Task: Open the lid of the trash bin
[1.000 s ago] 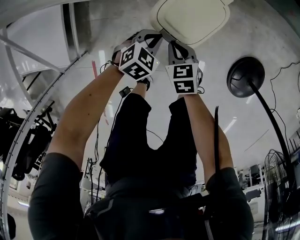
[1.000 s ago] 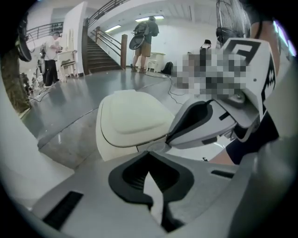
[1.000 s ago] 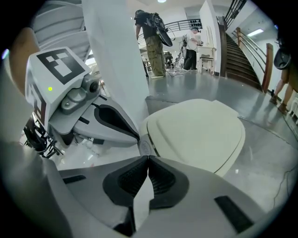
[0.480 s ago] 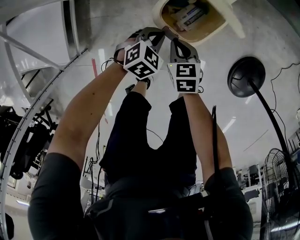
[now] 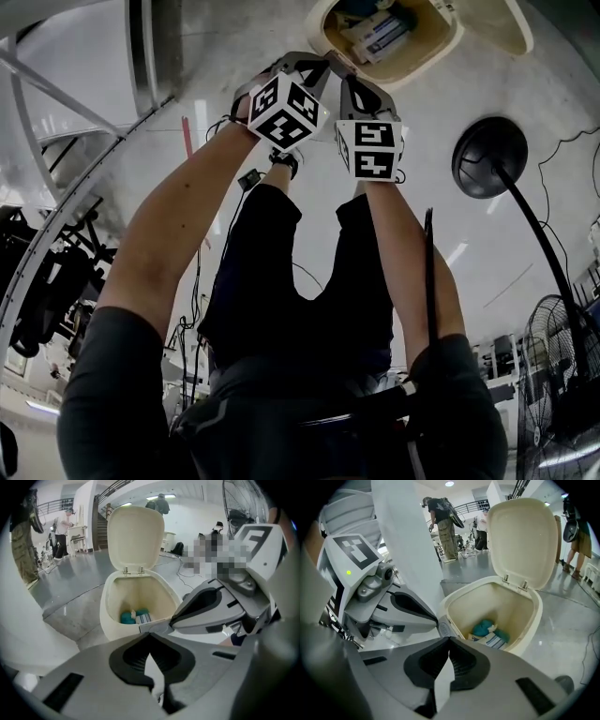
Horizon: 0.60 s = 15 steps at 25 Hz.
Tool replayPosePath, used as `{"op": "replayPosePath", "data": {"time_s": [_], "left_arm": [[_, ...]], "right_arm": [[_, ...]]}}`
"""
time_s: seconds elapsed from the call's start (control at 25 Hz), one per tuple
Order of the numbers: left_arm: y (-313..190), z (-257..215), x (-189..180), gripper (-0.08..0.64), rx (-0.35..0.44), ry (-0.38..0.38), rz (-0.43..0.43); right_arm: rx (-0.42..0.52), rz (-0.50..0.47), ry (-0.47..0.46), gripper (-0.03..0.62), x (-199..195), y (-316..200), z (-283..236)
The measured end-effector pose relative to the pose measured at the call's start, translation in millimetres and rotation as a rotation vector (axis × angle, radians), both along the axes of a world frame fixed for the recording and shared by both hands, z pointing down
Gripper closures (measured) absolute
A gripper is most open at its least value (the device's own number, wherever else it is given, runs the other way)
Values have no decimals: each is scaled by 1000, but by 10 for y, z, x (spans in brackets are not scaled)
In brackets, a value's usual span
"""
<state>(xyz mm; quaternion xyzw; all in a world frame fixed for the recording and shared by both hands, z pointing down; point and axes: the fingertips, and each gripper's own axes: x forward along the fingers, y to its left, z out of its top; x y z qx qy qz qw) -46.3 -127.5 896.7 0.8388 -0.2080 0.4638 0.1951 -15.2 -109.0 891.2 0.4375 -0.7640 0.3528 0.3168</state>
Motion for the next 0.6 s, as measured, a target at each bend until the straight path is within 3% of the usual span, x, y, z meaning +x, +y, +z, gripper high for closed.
{"op": "replayPosePath", "data": {"time_s": [0.12, 0.24, 0.32, 0.6], "left_arm": [[-8, -35, -13, 552, -26, -25, -6], [-8, -132, -79, 552, 29, -70, 21], [-66, -281, -140, 552, 70, -74, -7], [-153, -1166, -205, 552, 75, 16, -160]], "right_arm": [[-40, 18, -12, 565, 30, -40, -36], [-74, 3, -25, 565, 32, -32, -134], [-56, -13, -28, 565, 48, -53, -275], [-6, -2, -41, 565, 230, -165, -1131]]}}
